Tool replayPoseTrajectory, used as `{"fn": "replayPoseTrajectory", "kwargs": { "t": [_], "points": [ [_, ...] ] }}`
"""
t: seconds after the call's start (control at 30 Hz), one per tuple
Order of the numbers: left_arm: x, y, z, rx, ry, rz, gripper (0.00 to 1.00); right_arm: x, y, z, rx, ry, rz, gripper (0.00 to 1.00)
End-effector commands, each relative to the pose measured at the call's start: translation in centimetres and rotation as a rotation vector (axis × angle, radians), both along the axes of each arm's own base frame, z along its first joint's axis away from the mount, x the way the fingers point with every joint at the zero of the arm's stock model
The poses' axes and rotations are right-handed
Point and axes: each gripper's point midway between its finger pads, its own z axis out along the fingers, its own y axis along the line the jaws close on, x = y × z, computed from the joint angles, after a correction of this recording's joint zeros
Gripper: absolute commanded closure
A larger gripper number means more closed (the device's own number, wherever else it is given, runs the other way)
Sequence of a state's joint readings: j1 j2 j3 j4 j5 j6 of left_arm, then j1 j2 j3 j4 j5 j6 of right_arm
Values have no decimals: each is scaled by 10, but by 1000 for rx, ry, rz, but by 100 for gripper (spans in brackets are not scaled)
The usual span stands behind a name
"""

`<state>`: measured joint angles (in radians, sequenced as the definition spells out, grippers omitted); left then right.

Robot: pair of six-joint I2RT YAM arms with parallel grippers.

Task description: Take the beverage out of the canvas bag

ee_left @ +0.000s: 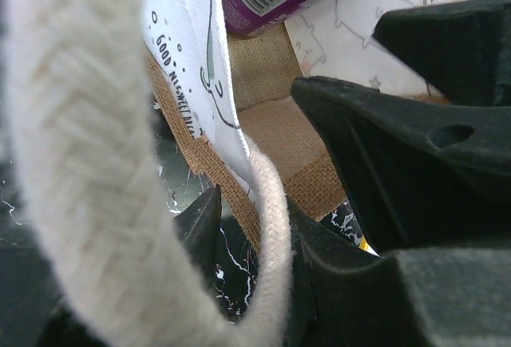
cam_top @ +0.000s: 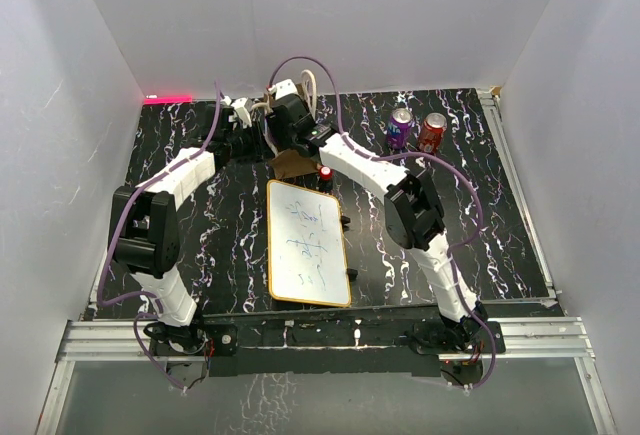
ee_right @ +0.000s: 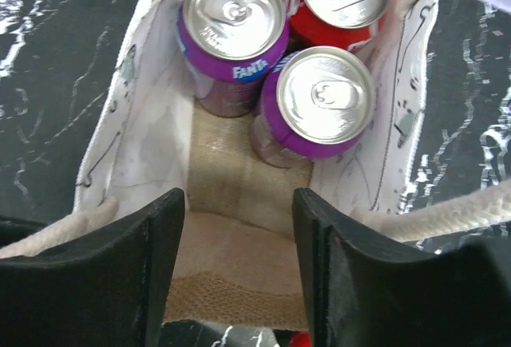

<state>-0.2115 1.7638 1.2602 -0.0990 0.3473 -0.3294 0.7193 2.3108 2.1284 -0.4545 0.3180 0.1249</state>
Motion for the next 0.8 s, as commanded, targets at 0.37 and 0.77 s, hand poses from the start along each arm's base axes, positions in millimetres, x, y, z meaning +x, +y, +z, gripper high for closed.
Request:
{"fn": "replayPoseTrajectory", "kwargs": {
  "t": [0.37, 0.77],
  "points": [
    [-10, 1, -4, 20, 30, -8, 69, 44, -15, 14, -106, -154, -119, 18],
    [-10, 0, 2, 11, 18, -11, 69, 71, -35, 10, -91, -173, -180, 13]
  ]
}}
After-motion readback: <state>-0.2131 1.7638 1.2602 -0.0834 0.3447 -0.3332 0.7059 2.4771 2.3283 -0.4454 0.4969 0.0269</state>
